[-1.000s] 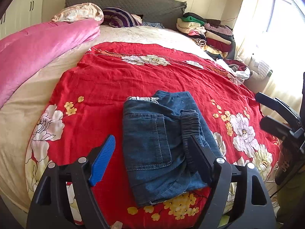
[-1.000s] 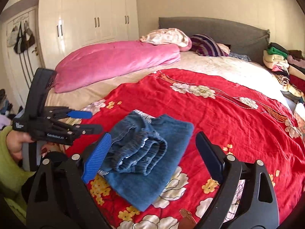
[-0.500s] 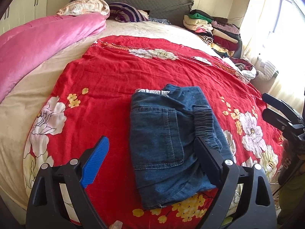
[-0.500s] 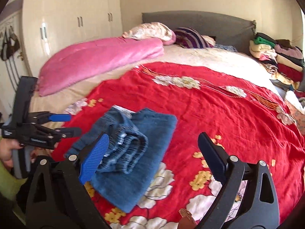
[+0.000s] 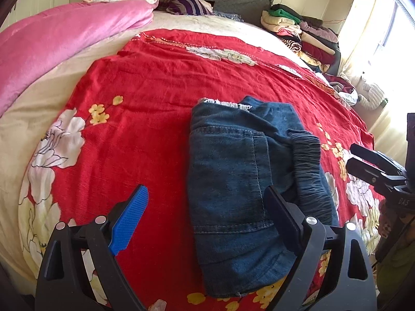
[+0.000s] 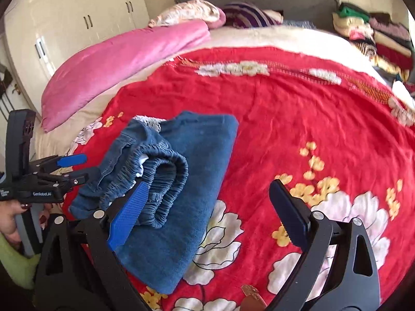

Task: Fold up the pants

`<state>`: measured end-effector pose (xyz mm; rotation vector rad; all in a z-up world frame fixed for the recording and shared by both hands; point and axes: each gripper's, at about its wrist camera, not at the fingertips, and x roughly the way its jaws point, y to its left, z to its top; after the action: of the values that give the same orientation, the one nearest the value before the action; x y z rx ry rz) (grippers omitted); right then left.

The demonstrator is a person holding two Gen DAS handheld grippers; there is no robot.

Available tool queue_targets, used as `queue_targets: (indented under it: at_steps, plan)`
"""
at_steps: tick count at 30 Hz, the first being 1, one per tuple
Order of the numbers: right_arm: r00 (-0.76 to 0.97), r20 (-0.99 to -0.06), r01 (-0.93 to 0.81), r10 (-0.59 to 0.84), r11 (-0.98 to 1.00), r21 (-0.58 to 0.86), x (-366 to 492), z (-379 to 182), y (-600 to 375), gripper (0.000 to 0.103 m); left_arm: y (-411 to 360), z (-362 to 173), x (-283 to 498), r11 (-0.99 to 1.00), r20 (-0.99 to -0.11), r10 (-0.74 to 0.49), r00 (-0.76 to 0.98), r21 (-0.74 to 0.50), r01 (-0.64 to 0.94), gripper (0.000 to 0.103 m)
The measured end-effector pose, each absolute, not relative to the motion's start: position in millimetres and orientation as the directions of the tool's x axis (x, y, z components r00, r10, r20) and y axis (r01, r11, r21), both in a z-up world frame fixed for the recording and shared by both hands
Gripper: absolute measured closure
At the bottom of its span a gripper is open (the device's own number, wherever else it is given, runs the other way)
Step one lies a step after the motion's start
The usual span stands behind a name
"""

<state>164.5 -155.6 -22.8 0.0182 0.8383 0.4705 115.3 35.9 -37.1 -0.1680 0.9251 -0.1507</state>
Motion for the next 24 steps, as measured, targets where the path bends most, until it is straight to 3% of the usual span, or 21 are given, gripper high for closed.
queue_targets:
  at_steps: [3,11,18,22,24]
  plan:
    - [0.541,-0.727,-0.384,0.422,0.893,0.233,170.3,-31.9,-153.9,0.015,34.9,-41.5,119.0,0.975,-0.786,-0.206,0.583,-0.215,0.055,0.013]
    - [0.464,-0.777,-0.372,0.424,0.89,0.264,185.7,-55.8,-144.5,0.036,31.2,-55.0,132.4,0.963,-0.793,-0.254,0.554,-0.26,0.069,0.013]
    - [0.417,-0.782,-0.382,0.464,0.87,0.312,195.4,-68.8,-136.0,0.042,26.0,-62.4,146.9,0.952,-0.796,-0.293,0.53,-0.296,0.082,0.015]
    - [0.398,-0.77,-0.398,0.499,0.85,0.346,198.2,-71.0,-133.9,0.047,21.6,-64.5,152.6,0.935,-0.782,-0.339,0.522,-0.34,0.098,0.034]
    - [0.39,-0.763,-0.407,0.515,0.84,0.359,199.2,-72.4,-131.8,0.053,17.8,-65.7,153.1,0.935,-0.781,-0.341,0.523,-0.34,0.103,0.038]
